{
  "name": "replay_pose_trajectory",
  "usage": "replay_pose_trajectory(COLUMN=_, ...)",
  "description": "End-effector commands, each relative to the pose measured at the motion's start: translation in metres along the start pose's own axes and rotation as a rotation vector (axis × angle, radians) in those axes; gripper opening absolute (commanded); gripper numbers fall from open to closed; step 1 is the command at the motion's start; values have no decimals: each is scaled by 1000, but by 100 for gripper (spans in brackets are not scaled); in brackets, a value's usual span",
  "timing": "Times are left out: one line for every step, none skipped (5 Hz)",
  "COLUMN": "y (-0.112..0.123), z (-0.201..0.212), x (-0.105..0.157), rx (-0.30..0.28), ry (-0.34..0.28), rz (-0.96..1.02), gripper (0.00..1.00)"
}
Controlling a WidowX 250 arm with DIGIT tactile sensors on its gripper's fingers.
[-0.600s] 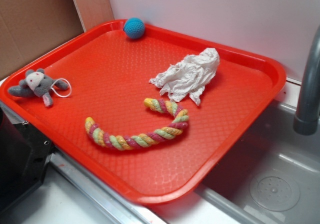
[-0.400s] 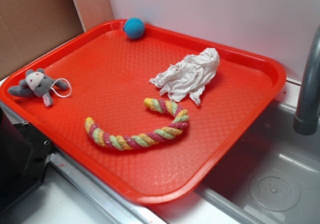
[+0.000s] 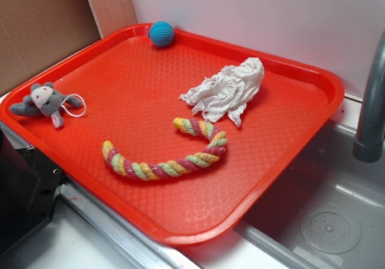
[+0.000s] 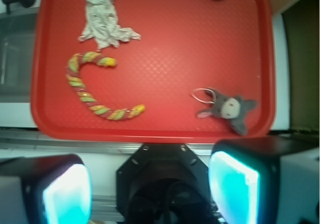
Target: Grab the gray animal.
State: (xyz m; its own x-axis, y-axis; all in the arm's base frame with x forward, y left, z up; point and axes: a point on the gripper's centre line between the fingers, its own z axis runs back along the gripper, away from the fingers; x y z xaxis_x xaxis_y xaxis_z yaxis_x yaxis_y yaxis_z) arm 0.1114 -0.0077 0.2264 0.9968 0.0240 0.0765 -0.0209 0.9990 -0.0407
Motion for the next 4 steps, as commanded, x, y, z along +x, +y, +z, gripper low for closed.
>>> replay_pose_trajectory(y=44, z=-25, x=-6, rx=28, ry=-22, rz=-99, gripper=100)
replay_pose_trajectory(y=80, z=-51, x=-11, rx=12, ry=-34, rz=-264, gripper=100)
replay_pose_trajectory(y=99, z=-76, x=-3, rx=-15, ry=-84, rz=-487, gripper=100)
replay_pose_trajectory(y=112, z=-99, x=7, rx=14, ry=-90, rz=-606, gripper=100)
